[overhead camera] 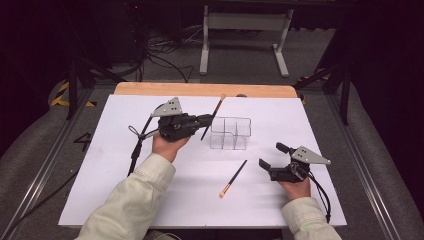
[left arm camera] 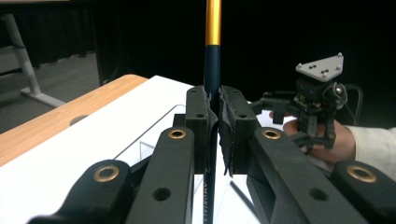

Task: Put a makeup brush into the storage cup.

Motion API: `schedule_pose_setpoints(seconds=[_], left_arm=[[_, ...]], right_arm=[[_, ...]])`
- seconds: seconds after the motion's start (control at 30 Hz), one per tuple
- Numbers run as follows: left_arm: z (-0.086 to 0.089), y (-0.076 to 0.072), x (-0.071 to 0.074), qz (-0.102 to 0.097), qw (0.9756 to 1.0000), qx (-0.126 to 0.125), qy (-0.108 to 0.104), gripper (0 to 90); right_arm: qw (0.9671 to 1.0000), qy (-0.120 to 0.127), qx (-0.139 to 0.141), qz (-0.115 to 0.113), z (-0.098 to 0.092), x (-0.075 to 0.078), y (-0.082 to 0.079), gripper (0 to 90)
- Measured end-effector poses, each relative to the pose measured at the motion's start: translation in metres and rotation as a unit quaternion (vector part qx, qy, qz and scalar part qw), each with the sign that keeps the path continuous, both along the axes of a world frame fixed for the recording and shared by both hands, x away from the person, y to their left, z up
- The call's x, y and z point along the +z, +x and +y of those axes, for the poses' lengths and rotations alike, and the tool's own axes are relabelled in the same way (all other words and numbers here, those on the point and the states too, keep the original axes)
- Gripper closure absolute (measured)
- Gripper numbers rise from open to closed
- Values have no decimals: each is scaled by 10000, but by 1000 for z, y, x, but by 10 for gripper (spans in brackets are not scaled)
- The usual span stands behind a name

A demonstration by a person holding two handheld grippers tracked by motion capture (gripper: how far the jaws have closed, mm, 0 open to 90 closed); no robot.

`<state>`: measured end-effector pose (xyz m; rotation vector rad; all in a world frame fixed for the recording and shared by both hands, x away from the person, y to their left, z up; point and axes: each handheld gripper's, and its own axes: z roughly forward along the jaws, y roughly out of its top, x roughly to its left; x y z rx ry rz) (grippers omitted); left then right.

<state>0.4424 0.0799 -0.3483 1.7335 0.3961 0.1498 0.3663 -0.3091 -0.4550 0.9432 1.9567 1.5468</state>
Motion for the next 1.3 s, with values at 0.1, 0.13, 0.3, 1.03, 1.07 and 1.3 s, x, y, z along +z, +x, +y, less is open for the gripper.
schedule_pose_setpoints(seconds=[0.1, 0.13, 0.3, 1.03, 1.07, 1.3], left_arm=[[-7, 3, 2, 29, 10000, -25, -39, 825], [-8, 4, 3, 46, 10000, -38, -47, 825], [-20, 10, 6, 103, 9999, -39, -89, 825], [-41, 24, 6, 93, 9989, 167, -430, 825], [-41, 24, 6, 93, 9989, 167, -430, 825], [-48, 27, 3, 9, 9981, 301, -547, 826]], right_arm=[[10000, -7, 8, -2, 0, 0, 0, 39], [10000, -5, 6, 2, 0, 0, 0, 39], [10000, 15, 7, 35, 0, 0, 0, 38], [9999, 105, 48, 77, -1, 0, 0, 37], [9999, 105, 48, 77, -1, 0, 0, 37], [9999, 106, 58, 79, -1, 0, 0, 37]])
